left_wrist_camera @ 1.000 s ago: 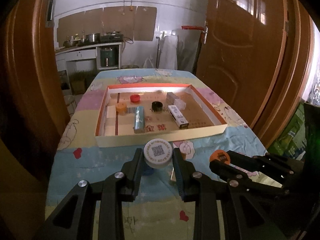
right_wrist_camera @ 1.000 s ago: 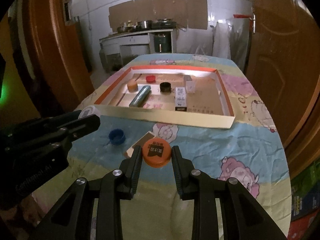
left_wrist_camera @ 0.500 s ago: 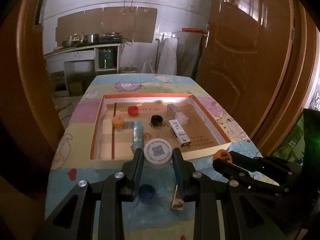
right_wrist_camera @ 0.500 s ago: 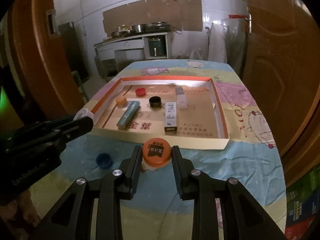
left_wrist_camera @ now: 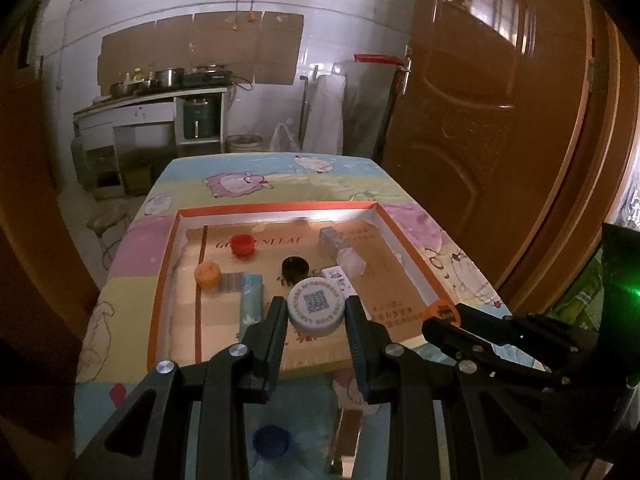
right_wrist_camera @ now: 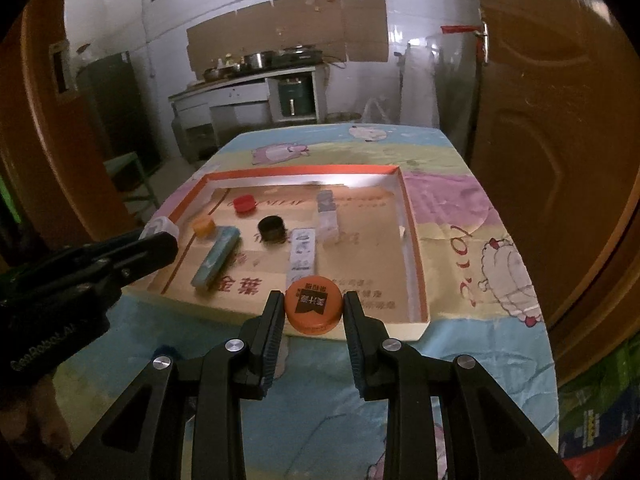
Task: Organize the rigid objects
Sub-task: 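Carry the white QR cap and orange printed cap over the tray with both grippers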
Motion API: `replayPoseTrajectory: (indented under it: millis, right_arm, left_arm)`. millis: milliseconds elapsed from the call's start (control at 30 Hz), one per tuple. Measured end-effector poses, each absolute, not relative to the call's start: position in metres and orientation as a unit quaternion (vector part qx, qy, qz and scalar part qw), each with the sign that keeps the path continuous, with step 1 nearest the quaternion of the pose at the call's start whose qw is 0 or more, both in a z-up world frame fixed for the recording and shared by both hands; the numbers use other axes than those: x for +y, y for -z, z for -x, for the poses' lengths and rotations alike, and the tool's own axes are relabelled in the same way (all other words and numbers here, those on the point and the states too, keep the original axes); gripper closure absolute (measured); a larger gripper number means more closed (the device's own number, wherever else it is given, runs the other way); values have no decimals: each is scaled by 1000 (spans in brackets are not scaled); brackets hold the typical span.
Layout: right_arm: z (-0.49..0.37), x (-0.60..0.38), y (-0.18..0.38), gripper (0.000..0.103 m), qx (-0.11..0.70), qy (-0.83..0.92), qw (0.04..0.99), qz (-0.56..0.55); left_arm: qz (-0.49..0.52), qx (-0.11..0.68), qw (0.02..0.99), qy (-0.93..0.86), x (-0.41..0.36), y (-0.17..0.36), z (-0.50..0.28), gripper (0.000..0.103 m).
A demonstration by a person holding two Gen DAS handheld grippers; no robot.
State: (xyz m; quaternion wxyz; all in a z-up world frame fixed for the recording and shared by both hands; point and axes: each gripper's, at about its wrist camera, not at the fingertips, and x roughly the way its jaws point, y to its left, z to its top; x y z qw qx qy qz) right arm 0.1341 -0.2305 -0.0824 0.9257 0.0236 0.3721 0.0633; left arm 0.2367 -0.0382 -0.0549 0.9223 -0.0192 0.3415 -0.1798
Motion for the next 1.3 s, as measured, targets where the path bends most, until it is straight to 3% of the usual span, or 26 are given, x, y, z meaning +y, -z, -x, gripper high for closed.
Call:
replayPoseTrajectory:
  millis: [1300]
  right_arm:
    - [-231, -251, 124, 72, 408, -54, 912, -2]
  left_arm:
    - [-4, 429, 887, 171, -61, 122, -320, 73]
